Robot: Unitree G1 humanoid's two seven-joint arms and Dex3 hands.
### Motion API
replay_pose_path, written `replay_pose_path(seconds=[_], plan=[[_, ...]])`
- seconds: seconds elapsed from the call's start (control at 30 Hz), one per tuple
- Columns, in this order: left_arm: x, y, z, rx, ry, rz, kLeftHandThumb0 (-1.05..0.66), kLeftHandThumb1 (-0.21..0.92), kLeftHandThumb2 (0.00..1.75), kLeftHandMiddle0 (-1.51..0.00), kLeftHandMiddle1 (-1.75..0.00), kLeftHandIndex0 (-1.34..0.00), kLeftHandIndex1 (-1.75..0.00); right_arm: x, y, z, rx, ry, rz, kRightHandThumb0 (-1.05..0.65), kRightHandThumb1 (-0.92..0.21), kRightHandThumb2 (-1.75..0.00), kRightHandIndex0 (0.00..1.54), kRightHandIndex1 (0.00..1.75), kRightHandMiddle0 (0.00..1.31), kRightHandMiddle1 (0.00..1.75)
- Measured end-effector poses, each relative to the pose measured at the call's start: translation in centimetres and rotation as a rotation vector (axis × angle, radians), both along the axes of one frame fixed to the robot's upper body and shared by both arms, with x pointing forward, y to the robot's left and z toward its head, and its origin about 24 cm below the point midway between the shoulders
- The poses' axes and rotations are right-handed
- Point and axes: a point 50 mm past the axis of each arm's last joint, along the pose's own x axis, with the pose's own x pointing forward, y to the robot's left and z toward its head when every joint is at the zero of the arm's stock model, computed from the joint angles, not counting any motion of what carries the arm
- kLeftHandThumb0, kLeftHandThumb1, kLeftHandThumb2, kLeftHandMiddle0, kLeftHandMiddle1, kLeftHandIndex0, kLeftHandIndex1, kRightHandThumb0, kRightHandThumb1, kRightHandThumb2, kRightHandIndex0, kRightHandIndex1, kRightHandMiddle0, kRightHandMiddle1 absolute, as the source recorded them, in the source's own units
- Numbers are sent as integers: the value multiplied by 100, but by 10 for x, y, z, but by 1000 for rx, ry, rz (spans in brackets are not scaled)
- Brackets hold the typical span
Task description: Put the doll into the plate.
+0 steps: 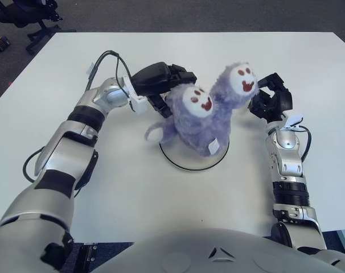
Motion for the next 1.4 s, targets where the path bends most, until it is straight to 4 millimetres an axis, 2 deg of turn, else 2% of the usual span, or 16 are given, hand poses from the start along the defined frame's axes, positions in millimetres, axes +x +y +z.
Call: replay_pose_path(seconds=[0.1,0.23,0.43,0.5,0.63,0.97,1.03,1.13,1.37,1.4], plan=[[1,0,-1,23,10,-3,-29,92,35,-58,-175,-39,-165,0,0,0,1,1,-1,-38,-66,-87,86,175,36,175],[2,-2,0,70,22,-15,-34,92,38,-49,-175,-34,-162,0,0,0,1,1,-2,-38,-66,-87,86,175,36,175],[3,-1,1,86,34,-19,-36,92,39,-47,-175,-33,-161,0,0,0,1,1,-2,-38,-66,-87,86,175,36,175],[3,-1,1,91,37,-20,-57,92,40,-48,-158,-31,-147,0,0,0,1,1,-2,-38,-66,-87,86,175,36,175],[1,-1,0,103,36,-34,-73,92,39,-51,-140,-30,-137,0,0,0,1,3,-2,-38,-66,-87,85,175,36,175],[0,0,2,107,34,-51,-78,92,39,-53,-131,-30,-133,0,-1,-1,2,9,-2,-38,-66,-87,86,175,36,175],[0,0,2,108,35,-55,-82,92,35,-53,-117,-26,-114,0,-1,-1,2,9,-3,-38,-66,-87,86,175,36,175],[0,1,2,113,41,-66,-84,92,34,-53,-104,-24,-97,0,-1,-1,2,11,-3,-38,-66,-87,85,175,36,175],[1,1,4,120,48,-82,-85,92,34,-53,-98,-23,-88,1,-1,-1,2,15,-3,-38,-66,-86,85,175,36,175],[1,1,4,120,50,-82,-87,92,36,-53,-90,-23,-73,1,-1,-1,3,15,-3,-38,-66,-86,85,175,36,175]])
